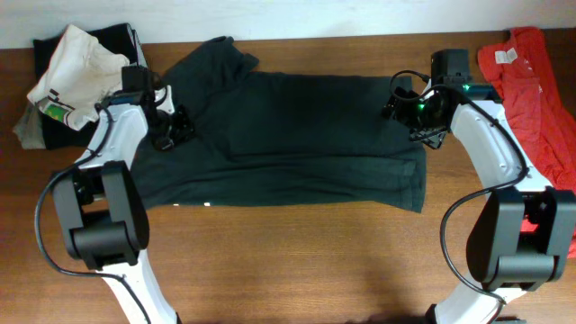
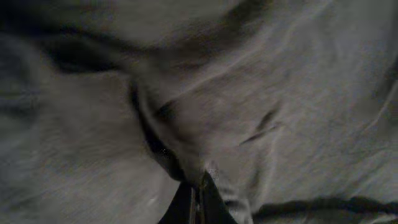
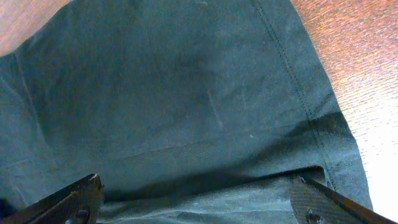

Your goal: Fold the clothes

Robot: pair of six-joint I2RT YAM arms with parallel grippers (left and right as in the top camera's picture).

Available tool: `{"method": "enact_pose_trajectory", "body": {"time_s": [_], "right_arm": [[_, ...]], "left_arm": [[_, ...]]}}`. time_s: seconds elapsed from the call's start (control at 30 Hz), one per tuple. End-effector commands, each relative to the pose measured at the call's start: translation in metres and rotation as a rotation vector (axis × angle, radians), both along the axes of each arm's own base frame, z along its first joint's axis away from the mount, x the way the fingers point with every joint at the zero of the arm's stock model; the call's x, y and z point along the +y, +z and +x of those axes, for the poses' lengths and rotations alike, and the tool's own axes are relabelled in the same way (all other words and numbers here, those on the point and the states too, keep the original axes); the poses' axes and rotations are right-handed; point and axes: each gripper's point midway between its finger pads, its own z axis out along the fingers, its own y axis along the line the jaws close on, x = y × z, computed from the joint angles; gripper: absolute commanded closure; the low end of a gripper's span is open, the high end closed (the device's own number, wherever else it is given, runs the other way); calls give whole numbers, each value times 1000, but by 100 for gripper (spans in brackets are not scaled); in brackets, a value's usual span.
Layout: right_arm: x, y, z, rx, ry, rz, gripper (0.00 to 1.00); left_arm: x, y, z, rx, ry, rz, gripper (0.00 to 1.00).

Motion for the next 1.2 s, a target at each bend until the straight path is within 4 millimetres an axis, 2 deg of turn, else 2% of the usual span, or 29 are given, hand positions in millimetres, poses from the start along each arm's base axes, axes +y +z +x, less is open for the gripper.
{"method": "enact_pose_trajectory", "body": {"time_s": [0.0, 0.07, 0.1, 0.13, 0.2, 0.23, 0.33, 0.4, 0.47, 0.53, 0.6, 0.7, 0.77, 0.87, 1.0, 1.1, 1.17], "right_arm": [[1, 1, 3, -6, 11, 4, 0], [1, 1, 2, -4, 11, 4, 0], [1, 1, 2, -5, 11, 4, 1], [1, 1, 2, -5, 11, 4, 1], [1, 1, 2, -4, 11, 4, 1], [1, 1, 2, -2, 11, 4, 1], [1, 1, 2, -2, 11, 4, 1], [1, 0, 2, -2, 11, 4, 1], [1, 0, 3, -4, 11, 3, 1], [0, 0, 3, -4, 10, 1, 1], [1, -2, 2, 3, 10, 1, 1], [1, -12, 1, 29, 11, 3, 1], [1, -18, 0, 42, 10, 4, 1], [1, -18, 0, 44, 10, 4, 1], [1, -19, -1, 45, 11, 4, 1], [3, -19, -1, 44, 15, 3, 1], [7, -18, 1, 37, 23, 3, 1]], "left_arm": [[-3, -8, 8, 0, 22, 28, 98], [-2, -15, 10, 6, 28, 41, 81], [-2, -20, 12, 5, 28, 41, 55], [0, -22, 14, -3, 31, 50, 45], [2, -14, 23, -41, 32, 58, 41], [1, -3, 32, -70, 27, 55, 37], [-10, 31, 52, -150, -30, 46, 37], [-32, 70, 72, -247, -106, 92, 36], [-58, 93, 86, -330, -148, 92, 35], [-85, 104, 101, -425, -177, 135, 35], [-96, 107, 120, -513, -163, 223, 36], [-123, 107, 144, -650, -255, 274, 36], [-120, 100, 158, -684, -262, 355, 39], [-127, 83, 181, -759, -342, 423, 39], [-127, 59, 194, -789, -340, 460, 39], [-128, 28, 198, -779, -363, 472, 39], [-129, 17, 198, -768, -366, 471, 39]]}}
